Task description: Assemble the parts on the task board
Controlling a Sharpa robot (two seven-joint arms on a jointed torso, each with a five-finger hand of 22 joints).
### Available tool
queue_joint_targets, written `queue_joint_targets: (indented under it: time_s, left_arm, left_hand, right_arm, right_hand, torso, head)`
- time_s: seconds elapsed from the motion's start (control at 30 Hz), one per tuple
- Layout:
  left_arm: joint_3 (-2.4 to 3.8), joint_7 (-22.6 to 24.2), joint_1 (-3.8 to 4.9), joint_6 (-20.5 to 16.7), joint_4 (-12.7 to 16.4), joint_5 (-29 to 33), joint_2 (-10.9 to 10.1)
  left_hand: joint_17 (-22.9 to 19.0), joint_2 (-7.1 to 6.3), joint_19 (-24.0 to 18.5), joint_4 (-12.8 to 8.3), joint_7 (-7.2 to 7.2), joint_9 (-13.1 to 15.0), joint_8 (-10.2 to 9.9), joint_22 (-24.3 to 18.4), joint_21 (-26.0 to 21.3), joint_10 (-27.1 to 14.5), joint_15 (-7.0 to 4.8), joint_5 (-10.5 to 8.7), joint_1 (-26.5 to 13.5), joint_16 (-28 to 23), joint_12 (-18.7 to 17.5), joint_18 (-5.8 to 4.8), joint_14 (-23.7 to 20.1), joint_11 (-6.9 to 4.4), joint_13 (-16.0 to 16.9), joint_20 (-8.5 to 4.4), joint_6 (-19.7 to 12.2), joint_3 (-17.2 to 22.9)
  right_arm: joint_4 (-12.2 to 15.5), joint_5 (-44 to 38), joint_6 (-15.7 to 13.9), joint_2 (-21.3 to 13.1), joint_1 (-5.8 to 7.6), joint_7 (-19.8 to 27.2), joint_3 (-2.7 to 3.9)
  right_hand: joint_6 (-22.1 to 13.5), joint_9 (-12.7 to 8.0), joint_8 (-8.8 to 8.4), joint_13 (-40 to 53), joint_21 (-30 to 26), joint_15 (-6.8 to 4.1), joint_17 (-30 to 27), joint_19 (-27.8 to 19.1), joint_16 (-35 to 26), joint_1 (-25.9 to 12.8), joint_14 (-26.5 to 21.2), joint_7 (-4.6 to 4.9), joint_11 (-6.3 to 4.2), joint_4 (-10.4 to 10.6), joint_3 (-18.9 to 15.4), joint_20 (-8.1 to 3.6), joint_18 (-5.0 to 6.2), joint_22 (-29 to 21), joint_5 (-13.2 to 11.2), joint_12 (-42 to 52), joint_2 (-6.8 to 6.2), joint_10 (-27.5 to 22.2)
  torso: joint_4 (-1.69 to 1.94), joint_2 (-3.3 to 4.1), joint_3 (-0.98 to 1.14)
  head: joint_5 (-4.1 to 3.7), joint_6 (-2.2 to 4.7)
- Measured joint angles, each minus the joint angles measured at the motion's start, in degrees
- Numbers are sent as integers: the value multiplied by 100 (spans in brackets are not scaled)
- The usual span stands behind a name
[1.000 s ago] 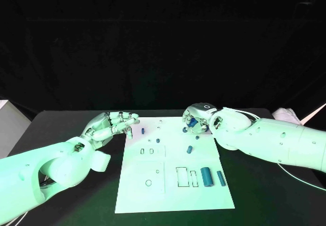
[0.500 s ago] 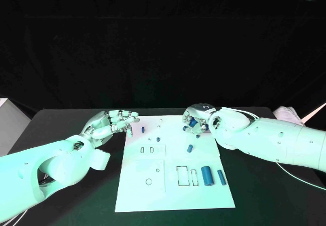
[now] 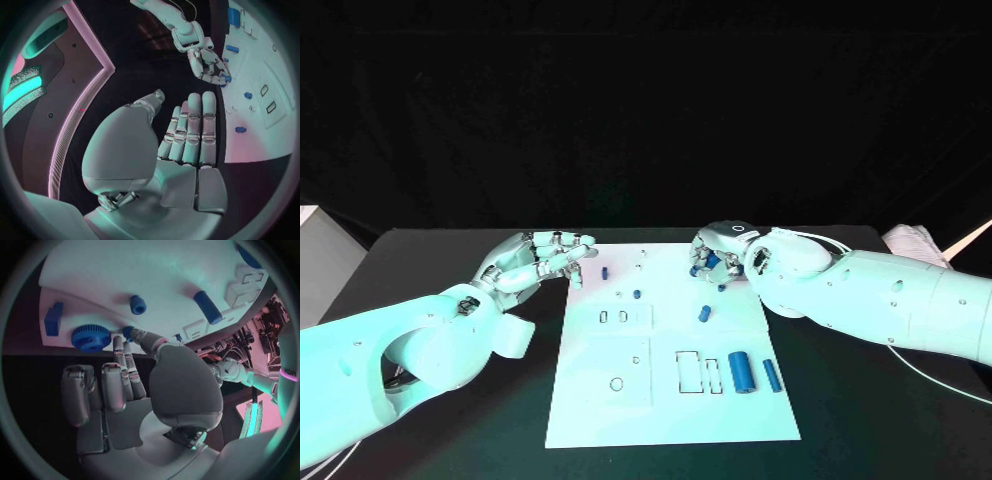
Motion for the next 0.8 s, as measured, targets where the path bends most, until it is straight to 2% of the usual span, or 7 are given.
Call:
queue_joint_targets:
  time_s: [0.37,0.7,0.8]
  left_arm:
    - [0,-15,7,0,0,0,0]
    - [0,-43,16,4,-2,0,-1]
    - [0,-51,19,5,-2,1,-1]
  left_hand:
    - [-6,0,0,0,0,-1,0,0,0,0,0,0,0,0,0,0,0,0,0,0,0,0]
    - [-6,0,0,-16,0,4,0,5,0,0,0,0,0,1,0,0,0,0,0,0,0,16]
    - [-11,0,0,-16,0,4,0,5,0,0,0,0,0,1,1,0,0,0,0,0,0,16]
  right_arm:
    - [7,18,-42,29,-15,16,0]
    - [22,44,-76,55,-20,4,0]
    - [16,46,-83,73,-21,-17,2]
  right_hand:
    - [98,86,39,55,26,0,23,0,0,59,0,-57,-44,-4,112,0,1,-1,0,21,58,116]
    - [138,120,83,71,26,-21,37,0,23,28,21,-57,-64,-3,144,0,1,-1,34,21,88,137]
    - [139,144,83,82,26,-21,38,21,23,46,21,-57,-55,-13,184,-22,2,-1,113,21,106,148]
  torso:
    - [5,13,-3]
    - [3,25,-6]
    - [3,27,-7]
  head:
    - [-14,-4]
    - [-14,-15]
    - [-14,-19]
